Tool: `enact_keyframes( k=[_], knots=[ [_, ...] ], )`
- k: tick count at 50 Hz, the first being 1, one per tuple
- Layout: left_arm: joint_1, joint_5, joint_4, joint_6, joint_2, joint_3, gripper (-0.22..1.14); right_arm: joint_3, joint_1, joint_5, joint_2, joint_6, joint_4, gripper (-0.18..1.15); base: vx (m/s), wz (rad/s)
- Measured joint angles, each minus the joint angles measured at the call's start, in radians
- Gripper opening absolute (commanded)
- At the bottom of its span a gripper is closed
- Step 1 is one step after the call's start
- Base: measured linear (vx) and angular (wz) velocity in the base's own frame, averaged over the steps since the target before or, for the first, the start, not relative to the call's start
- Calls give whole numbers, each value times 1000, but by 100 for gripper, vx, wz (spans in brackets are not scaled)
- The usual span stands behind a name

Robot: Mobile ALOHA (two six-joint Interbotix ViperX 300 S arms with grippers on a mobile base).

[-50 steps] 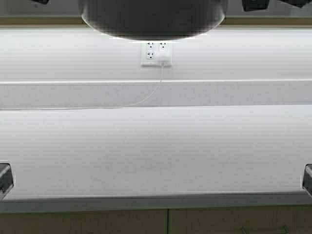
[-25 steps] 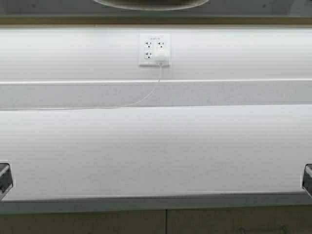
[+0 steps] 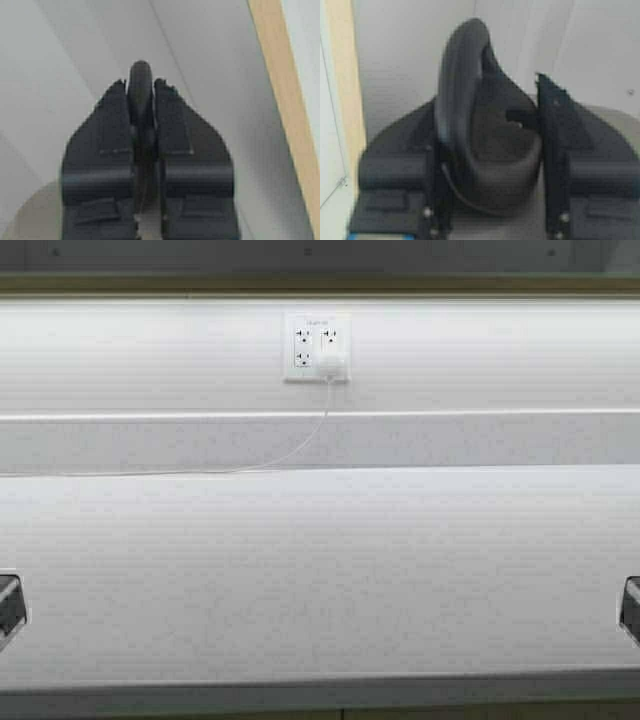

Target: Open the cabinet, put the pot inside, then close it

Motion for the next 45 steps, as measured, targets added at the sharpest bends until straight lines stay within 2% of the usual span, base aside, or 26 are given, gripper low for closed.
enact_keyframes(
  k=[13,21,30,45],
  knots=[
    [29,89,2,0,66,-89,3,-64,-40,77,49,-2,0,8,14,3],
    [84,184,29,0,166,-215,3,-161,-94,149,137,0,-3,8,7,4],
    [112,253,52,-20,255,-337,3,-252,-107,199,202,5,-3,8,5,4],
    [124,264,63,-124,334,-353,3,-270,-121,209,235,5,-6,8,3,2]
  ],
)
